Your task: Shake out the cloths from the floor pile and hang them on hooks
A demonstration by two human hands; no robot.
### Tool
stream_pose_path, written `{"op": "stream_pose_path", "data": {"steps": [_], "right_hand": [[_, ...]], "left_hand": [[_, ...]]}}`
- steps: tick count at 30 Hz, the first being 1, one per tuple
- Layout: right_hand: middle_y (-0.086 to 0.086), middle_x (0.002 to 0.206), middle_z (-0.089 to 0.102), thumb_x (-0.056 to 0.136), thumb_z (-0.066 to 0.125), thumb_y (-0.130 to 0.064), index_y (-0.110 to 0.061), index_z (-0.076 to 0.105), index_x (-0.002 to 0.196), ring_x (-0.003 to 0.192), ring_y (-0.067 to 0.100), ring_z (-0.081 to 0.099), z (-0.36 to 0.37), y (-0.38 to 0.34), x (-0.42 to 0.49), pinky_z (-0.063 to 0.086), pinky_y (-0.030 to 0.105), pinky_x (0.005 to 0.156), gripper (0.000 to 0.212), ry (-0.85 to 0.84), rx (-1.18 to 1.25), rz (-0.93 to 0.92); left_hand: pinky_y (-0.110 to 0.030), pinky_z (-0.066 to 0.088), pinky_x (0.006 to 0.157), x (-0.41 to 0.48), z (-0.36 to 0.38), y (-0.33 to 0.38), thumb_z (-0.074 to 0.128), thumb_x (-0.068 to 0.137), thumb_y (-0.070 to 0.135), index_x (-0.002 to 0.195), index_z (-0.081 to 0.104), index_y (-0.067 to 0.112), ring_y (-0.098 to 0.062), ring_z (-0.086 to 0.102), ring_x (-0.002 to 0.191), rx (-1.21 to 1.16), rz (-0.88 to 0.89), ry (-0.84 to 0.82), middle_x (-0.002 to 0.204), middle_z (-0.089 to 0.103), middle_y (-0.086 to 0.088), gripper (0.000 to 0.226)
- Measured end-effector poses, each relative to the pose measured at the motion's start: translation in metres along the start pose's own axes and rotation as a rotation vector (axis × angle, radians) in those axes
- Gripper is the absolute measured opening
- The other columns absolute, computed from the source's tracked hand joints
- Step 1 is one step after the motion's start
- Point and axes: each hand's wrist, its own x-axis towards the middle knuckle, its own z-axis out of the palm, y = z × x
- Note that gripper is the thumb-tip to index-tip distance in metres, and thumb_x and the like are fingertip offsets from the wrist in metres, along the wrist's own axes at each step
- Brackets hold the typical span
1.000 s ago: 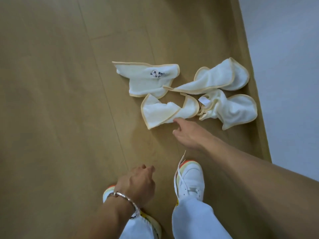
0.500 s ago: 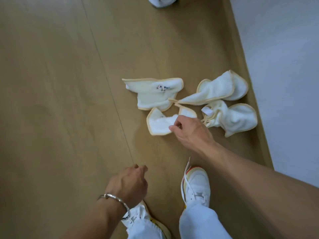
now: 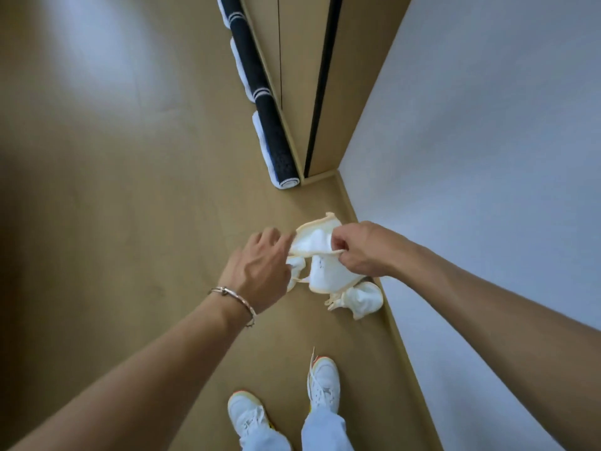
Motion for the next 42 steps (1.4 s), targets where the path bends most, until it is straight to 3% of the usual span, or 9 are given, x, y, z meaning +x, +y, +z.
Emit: {"op": "stream_pose_path", "data": {"steps": [6,11,17,25,27,30,34,38,42], "right_hand": [[-0.003,0.087,0.056,0.085,0.046,-0.017,-0.025,0.048,0.077,0.074,0.015,0.049,-0.135,-0.048,-0.166,0.036,0.025,0.059,0.011,0.005,0.021,-0.067],[-0.005,0.086,0.055,0.087,0.046,-0.020,-0.027,0.046,0.077,0.075,0.014,0.048,-0.208,-0.075,-0.287,0.036,0.025,0.060,0.012,0.175,-0.020,-0.076],[-0.002,0.092,0.055,0.088,0.044,-0.018,-0.023,0.047,0.081,0.079,0.015,0.048,-0.234,-0.095,-0.404,0.034,0.024,0.060,0.010,0.343,-0.132,0.099],[0.000,0.093,0.054,0.090,0.043,-0.020,-0.015,0.056,0.102,0.081,0.019,0.050,-0.167,-0.089,-0.488,0.034,0.026,0.058,0.018,0.375,-0.108,0.510],[-0.001,0.090,0.053,0.088,0.043,-0.017,-0.017,0.054,0.098,0.082,0.019,0.051,-0.141,-0.090,-0.504,0.033,0.025,0.056,0.014,0.402,-0.041,0.576],[-0.001,0.089,0.052,0.086,0.043,-0.012,-0.019,0.054,0.098,0.082,0.020,0.051,-0.098,-0.093,-0.532,0.033,0.024,0.054,0.018,0.419,0.051,0.666],[0.000,0.094,0.056,0.086,0.045,-0.014,-0.017,0.056,0.101,0.077,0.017,0.052,-0.038,-0.094,-0.592,0.035,0.024,0.055,0.019,0.427,0.203,0.757],[-0.009,0.101,0.058,0.089,0.052,-0.035,-0.029,0.054,0.095,0.087,0.011,0.054,0.010,-0.100,-0.657,0.043,0.027,0.069,0.009,0.667,0.470,0.705],[-0.010,0.095,0.065,0.091,0.053,-0.042,-0.029,0.061,0.088,0.090,0.008,0.059,0.065,-0.108,-0.724,0.047,0.030,0.080,0.015,0.941,0.667,0.731]], "left_hand": [[-0.035,0.040,0.099,-0.050,-0.139,0.092,0.058,0.083,0.045,0.148,0.016,0.025,-0.021,0.033,0.129,0.064,0.137,0.024,0.145,0.030,-0.001,0.079],[-0.032,0.046,0.084,-0.091,-0.220,0.139,0.045,0.080,0.030,0.120,0.051,0.025,-0.019,0.051,0.109,-0.041,0.236,0.147,0.118,0.052,0.005,0.041],[-0.024,0.041,0.064,-0.116,-0.321,0.183,0.045,0.088,0.014,0.102,0.063,0.025,-0.014,0.058,0.080,-0.137,0.319,0.248,0.090,0.063,0.006,0.025],[-0.017,0.042,0.056,-0.171,-0.374,0.207,0.057,0.085,0.021,0.095,0.067,0.027,-0.003,0.058,0.068,-0.358,0.575,0.173,0.079,0.065,0.012,0.015],[-0.013,0.041,0.056,-0.185,-0.374,0.216,0.061,0.084,0.023,0.089,0.069,0.024,-0.003,0.056,0.063,-0.517,0.620,0.103,0.074,0.065,0.010,0.009],[-0.028,0.045,0.066,-0.208,-0.367,0.243,0.069,0.078,0.033,0.076,0.070,0.020,-0.012,0.055,0.065,-0.704,0.680,-0.066,0.069,0.064,0.005,0.014],[-0.025,0.036,0.058,-0.258,-0.343,0.296,0.066,0.084,0.035,0.067,0.066,0.019,-0.011,0.042,0.058,-0.703,0.853,-0.233,0.061,0.052,0.007,0.024],[-0.016,0.032,0.049,-0.324,-0.316,0.345,0.059,0.090,0.035,0.057,0.059,0.024,-0.003,0.038,0.047,-0.603,1.042,-0.379,0.049,0.046,0.016,0.035],[-0.031,0.036,0.062,-0.392,-0.286,0.391,0.050,0.095,0.037,0.080,0.065,0.007,-0.014,0.043,0.063,-0.531,1.183,-0.519,0.068,0.052,-0.002,0.037]]}}
